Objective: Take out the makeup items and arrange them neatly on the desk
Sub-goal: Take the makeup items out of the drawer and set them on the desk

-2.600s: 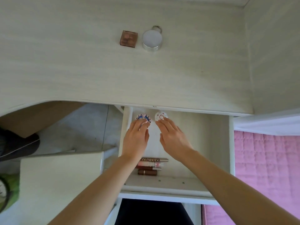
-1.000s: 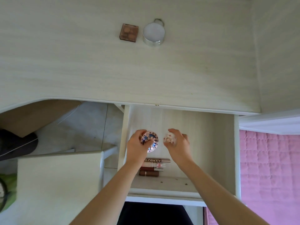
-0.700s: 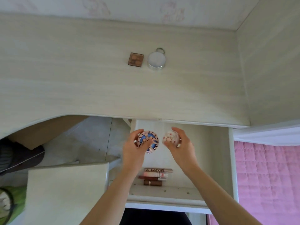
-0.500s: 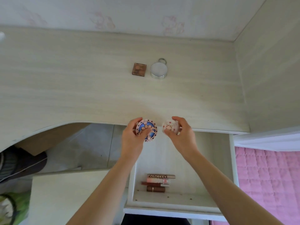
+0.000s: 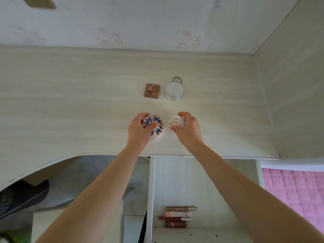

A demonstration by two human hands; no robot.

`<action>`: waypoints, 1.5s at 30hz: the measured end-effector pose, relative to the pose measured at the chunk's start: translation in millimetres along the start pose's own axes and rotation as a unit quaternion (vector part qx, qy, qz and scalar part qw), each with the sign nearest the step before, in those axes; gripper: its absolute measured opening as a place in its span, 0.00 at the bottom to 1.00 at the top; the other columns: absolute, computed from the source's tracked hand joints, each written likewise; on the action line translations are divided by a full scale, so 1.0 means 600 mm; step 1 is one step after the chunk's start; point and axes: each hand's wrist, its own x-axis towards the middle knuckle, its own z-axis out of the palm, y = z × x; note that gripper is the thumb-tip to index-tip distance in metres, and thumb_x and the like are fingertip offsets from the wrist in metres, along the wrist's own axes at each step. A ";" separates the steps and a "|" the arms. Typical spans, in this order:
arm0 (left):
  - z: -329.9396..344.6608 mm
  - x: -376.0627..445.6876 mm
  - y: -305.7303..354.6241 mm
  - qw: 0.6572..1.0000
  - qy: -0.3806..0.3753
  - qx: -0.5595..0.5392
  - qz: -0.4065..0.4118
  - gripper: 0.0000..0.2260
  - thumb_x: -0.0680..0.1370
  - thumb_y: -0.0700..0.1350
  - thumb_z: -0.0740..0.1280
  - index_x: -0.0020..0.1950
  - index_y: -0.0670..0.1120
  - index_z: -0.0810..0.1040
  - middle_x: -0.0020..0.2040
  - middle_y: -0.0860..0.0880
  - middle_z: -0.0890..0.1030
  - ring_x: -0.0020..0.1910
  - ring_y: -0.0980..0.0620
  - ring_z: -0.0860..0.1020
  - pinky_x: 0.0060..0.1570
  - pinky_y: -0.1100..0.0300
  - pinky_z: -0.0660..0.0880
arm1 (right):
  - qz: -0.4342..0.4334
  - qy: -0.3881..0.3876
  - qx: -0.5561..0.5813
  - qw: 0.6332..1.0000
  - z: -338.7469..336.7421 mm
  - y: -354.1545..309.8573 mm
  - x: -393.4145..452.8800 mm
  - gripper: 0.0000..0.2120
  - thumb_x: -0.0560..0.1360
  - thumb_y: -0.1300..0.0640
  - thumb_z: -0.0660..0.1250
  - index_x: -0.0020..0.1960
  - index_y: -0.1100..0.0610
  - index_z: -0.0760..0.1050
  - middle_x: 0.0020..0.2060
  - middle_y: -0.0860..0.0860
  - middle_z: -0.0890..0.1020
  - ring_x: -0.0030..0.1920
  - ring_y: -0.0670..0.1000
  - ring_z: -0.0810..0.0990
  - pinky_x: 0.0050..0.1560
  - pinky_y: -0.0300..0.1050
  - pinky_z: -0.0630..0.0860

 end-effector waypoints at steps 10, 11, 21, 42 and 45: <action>0.004 0.043 -0.005 0.996 -0.020 0.070 0.042 0.18 0.75 0.47 0.70 0.64 0.47 0.75 0.54 0.51 0.79 0.51 0.55 0.77 0.51 0.65 0.74 | -0.020 -0.009 -0.076 0.997 0.016 -0.003 0.025 0.24 0.75 0.54 0.67 0.70 0.50 0.67 0.64 0.52 0.67 0.61 0.55 0.66 0.55 0.36 0.66; 0.005 0.045 -0.005 0.994 -0.021 0.096 0.055 0.18 0.76 0.47 0.70 0.65 0.46 0.74 0.56 0.49 0.77 0.54 0.52 0.76 0.54 0.61 0.73 | -0.023 -0.012 -0.090 0.996 0.016 0.000 0.025 0.24 0.75 0.53 0.66 0.70 0.50 0.67 0.64 0.53 0.66 0.62 0.55 0.64 0.56 0.40 0.64; 0.017 0.047 -0.015 0.966 0.015 0.227 0.126 0.19 0.76 0.46 0.69 0.66 0.43 0.74 0.60 0.44 0.74 0.59 0.43 0.68 0.57 0.54 0.70 | -0.078 -0.012 -0.131 0.988 0.017 0.023 0.021 0.27 0.76 0.52 0.65 0.73 0.54 0.64 0.65 0.53 0.68 0.64 0.56 0.62 0.61 0.43 0.63; 0.055 0.052 -0.023 0.908 0.026 0.344 0.236 0.18 0.82 0.45 0.61 0.71 0.43 0.70 0.73 0.46 0.68 0.74 0.46 0.62 0.68 0.51 0.66 | -0.207 0.021 -0.249 0.946 0.024 -0.003 0.064 0.28 0.74 0.63 0.68 0.72 0.59 0.65 0.67 0.59 0.65 0.65 0.60 0.65 0.58 0.51 0.74; 0.056 0.061 -0.020 0.908 0.031 0.349 0.231 0.18 0.82 0.46 0.61 0.71 0.43 0.69 0.73 0.46 0.68 0.74 0.46 0.62 0.68 0.51 0.66 | -0.210 0.020 -0.260 0.942 0.023 -0.007 0.075 0.28 0.74 0.63 0.68 0.72 0.58 0.64 0.68 0.59 0.64 0.65 0.60 0.65 0.58 0.50 0.74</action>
